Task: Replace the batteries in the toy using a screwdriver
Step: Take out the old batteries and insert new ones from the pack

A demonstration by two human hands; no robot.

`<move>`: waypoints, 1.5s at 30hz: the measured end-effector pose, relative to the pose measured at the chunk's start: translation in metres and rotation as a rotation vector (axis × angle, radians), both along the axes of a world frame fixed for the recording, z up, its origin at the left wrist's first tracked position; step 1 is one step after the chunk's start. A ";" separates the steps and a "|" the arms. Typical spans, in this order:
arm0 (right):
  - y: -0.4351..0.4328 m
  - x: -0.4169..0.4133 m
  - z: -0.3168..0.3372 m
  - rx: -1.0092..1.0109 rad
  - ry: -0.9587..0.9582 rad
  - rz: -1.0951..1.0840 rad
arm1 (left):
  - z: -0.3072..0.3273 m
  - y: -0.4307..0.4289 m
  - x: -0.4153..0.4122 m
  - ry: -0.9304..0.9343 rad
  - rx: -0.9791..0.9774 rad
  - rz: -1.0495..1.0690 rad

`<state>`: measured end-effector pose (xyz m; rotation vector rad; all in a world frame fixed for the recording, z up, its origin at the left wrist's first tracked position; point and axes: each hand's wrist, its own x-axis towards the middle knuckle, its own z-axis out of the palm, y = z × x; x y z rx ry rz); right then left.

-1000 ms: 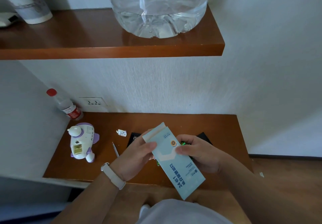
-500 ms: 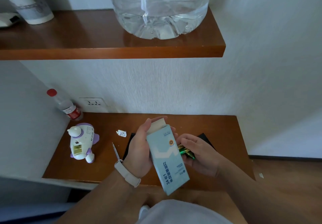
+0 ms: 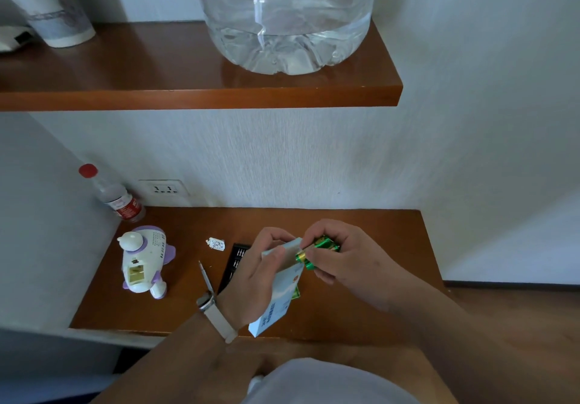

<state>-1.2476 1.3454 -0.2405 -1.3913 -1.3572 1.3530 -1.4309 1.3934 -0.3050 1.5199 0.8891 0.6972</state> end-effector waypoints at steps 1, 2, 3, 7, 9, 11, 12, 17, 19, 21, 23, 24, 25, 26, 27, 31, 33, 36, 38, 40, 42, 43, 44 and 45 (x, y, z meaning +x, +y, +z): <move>0.002 -0.003 0.002 0.018 -0.051 0.009 | -0.001 -0.001 0.001 -0.003 -0.022 -0.009; 0.005 -0.005 0.002 0.035 -0.113 0.014 | -0.002 -0.002 0.002 -0.008 -0.049 -0.010; 0.007 -0.006 0.002 0.051 -0.176 0.018 | 0.000 -0.001 0.002 -0.020 -0.082 -0.005; 0.014 -0.002 0.008 0.060 -0.349 0.107 | 0.001 0.006 -0.002 -0.136 -0.297 -0.018; 0.017 -0.002 0.010 0.062 -0.416 0.192 | 0.001 0.010 -0.004 -0.160 -0.360 -0.050; 0.021 -0.004 0.013 0.112 -0.486 0.256 | -0.002 0.013 -0.006 -0.116 -0.388 -0.092; 0.023 -0.005 0.014 0.135 -0.501 0.279 | -0.002 0.014 -0.006 -0.115 -0.389 -0.112; 0.031 -0.007 0.016 0.135 -0.529 0.384 | -0.002 0.013 -0.008 -0.157 -0.372 -0.133; 0.029 -0.010 0.014 0.136 -0.529 0.394 | 0.000 0.011 -0.006 -0.218 -0.412 -0.121; 0.027 -0.011 0.012 0.155 -0.540 0.386 | 0.002 0.008 -0.004 -0.307 -0.490 -0.123; 0.024 -0.012 0.010 0.173 -0.524 0.363 | 0.002 0.005 -0.002 -0.366 -0.538 -0.154; 0.023 -0.011 0.009 0.177 -0.505 0.343 | 0.002 0.005 -0.001 -0.381 -0.543 -0.164; 0.023 -0.011 0.008 0.173 -0.487 0.319 | 0.002 0.005 0.000 -0.386 -0.538 -0.167; 0.022 -0.010 0.008 0.163 -0.472 0.294 | 0.003 0.006 0.001 -0.384 -0.530 -0.160; 0.021 -0.010 0.008 0.150 -0.460 0.270 | 0.003 0.006 0.002 -0.382 -0.522 -0.150; 0.017 -0.011 0.009 0.118 -0.432 0.212 | 0.002 0.008 0.002 -0.400 -0.546 -0.159; 0.015 -0.009 0.010 0.069 -0.385 0.183 | 0.000 0.010 0.000 -0.389 -0.519 -0.169; 0.014 -0.006 0.011 -0.005 -0.359 0.155 | -0.004 0.010 -0.001 -0.371 -0.502 -0.158; 0.014 -0.004 0.012 -0.046 -0.391 0.153 | -0.007 0.009 0.000 -0.384 -0.537 -0.161; 0.015 -0.003 0.014 -0.061 -0.430 0.148 | -0.009 0.008 0.002 -0.387 -0.564 -0.167; 0.016 -0.002 0.016 -0.052 -0.487 0.160 | -0.011 0.008 0.003 -0.379 -0.575 -0.146; 0.016 -0.001 0.017 -0.040 -0.510 0.173 | -0.012 0.008 0.004 -0.380 -0.582 -0.133; 0.016 0.000 0.016 -0.026 -0.526 0.190 | -0.012 0.009 0.005 -0.383 -0.591 -0.114; 0.016 0.002 0.016 -0.019 -0.536 0.211 | -0.012 0.009 0.005 -0.388 -0.604 -0.094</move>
